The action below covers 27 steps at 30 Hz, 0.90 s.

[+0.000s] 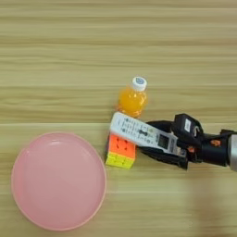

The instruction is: Move the objects on the table

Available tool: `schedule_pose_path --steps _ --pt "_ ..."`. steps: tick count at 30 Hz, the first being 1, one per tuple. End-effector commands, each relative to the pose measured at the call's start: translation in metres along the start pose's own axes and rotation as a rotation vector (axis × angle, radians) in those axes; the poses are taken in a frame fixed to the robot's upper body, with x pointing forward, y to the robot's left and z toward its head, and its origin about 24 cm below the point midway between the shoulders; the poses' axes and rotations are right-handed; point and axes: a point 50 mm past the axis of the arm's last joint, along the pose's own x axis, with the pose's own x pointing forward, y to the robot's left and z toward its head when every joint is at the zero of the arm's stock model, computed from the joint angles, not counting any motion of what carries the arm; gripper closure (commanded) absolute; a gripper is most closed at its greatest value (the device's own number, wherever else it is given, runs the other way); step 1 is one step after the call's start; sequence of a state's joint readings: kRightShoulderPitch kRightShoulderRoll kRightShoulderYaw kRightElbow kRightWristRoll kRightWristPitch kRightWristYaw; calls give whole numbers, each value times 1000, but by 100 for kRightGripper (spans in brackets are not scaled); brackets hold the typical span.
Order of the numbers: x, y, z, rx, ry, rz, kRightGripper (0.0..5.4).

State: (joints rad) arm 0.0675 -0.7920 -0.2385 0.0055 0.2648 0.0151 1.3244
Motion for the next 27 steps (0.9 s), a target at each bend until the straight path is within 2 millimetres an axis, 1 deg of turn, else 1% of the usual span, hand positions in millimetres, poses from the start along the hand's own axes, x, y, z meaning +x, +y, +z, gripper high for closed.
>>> schedule_pose_path --steps 1,5,7,9,17,27 --pt "-19 -12 20 -115 -2 -53 250" --pt "-24 -11 13 -99 3 -44 250" --pt "-27 -7 8 -84 6 -9 250" --pt "-28 0 -1 -88 28 45 250" --pt "-23 17 -14 -137 62 182 250" --pt "-14 30 -32 -147 145 288 250"
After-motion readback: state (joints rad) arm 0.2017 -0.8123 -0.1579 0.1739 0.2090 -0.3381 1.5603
